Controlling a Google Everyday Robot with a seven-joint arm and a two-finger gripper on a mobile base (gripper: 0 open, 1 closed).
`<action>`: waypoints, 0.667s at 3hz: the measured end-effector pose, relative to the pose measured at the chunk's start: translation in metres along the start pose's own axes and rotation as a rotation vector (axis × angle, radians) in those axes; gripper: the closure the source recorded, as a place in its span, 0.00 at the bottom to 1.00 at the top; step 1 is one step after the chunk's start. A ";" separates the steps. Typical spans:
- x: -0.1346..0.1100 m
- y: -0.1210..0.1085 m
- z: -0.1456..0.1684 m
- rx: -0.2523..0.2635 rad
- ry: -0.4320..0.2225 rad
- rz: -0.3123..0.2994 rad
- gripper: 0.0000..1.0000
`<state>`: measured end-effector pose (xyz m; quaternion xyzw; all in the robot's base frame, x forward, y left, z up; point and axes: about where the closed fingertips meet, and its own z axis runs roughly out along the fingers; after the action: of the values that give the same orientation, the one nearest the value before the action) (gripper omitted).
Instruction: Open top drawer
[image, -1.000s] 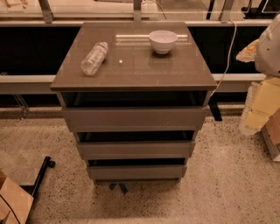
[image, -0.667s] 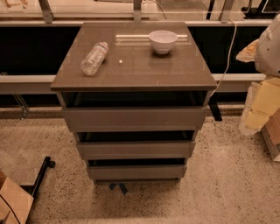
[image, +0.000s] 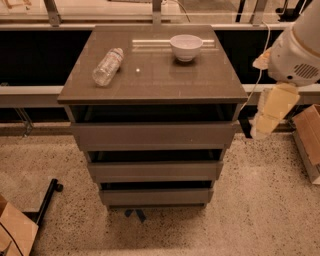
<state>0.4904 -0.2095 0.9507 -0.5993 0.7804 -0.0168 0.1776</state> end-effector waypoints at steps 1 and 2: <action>0.000 -0.001 0.003 -0.004 0.000 0.001 0.00; 0.006 0.006 0.012 -0.008 0.010 0.045 0.00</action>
Offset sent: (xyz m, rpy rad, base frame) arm -0.0115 -0.0057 -0.0278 0.0095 0.0412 -0.1061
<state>0.4871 -0.2110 0.9367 -0.5822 0.7947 -0.0128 0.1715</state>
